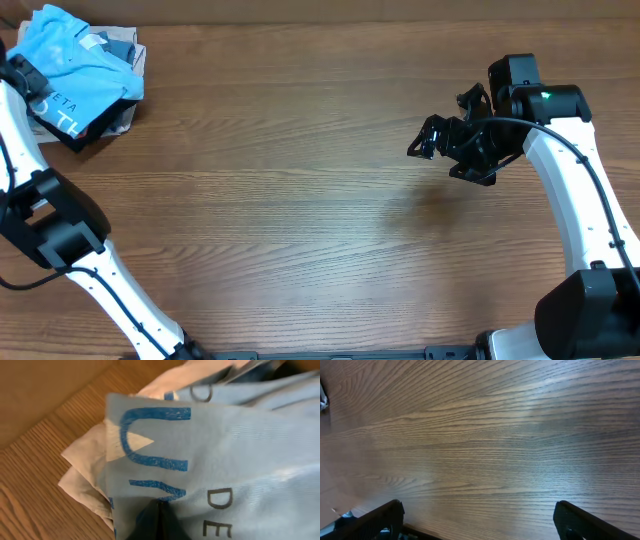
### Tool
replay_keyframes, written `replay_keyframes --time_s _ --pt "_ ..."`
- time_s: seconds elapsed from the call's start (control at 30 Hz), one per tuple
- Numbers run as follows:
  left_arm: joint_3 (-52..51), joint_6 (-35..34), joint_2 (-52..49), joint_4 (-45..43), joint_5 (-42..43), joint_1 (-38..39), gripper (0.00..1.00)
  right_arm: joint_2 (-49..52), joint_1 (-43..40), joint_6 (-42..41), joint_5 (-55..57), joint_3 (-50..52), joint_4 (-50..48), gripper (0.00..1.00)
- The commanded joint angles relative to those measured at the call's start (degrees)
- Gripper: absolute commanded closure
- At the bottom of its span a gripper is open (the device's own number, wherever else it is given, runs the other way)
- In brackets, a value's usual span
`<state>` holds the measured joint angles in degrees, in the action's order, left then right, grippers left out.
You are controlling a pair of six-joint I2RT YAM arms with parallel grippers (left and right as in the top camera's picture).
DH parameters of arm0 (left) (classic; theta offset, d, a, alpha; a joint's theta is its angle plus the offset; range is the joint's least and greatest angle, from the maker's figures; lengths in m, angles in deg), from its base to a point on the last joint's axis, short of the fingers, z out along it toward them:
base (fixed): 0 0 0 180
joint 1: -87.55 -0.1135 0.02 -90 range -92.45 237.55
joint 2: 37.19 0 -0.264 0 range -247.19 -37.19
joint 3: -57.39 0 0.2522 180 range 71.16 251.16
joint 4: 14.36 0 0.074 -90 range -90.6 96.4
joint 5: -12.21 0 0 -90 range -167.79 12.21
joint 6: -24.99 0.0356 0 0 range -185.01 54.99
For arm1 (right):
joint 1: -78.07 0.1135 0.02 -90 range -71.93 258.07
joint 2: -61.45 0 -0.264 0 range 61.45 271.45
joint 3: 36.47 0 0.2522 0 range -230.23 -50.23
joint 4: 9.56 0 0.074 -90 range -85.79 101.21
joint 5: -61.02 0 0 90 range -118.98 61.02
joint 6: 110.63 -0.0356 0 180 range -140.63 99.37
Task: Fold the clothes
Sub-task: 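Adjust the shirt on the stack with the left gripper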
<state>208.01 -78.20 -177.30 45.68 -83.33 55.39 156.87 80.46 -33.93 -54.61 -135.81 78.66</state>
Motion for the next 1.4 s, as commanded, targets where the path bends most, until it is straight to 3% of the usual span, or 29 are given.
replay_keyframes --time_s 0.0,0.23,0.57,1.03,1.37 --pt "0.7 0.3 7.6 -0.1 1.3 0.7 0.96 -0.2 0.2 0.0 0.1 0.1 0.0 0.00" --pt "0.6 -0.9 12.7 7.9 13.7 0.7 0.96 -0.2 0.2 0.0 0.1 0.1 0.0 0.00" --pt "0.5 -2.3 8.4 20.3 17.0 1.9 0.96 -0.2 0.2 1.3 0.1 0.1 0.0 0.00" --pt "0.5 -4.5 -1.8 19.2 15.7 3.6 0.96 -0.2 0.2 1.3 0.1 0.1 0.0 0.00" --pt "4.8 -4.9 2.4 16.4 15.6 3.6 0.96 -0.2 0.2 1.3 0.1 0.1 0.2 0.00"
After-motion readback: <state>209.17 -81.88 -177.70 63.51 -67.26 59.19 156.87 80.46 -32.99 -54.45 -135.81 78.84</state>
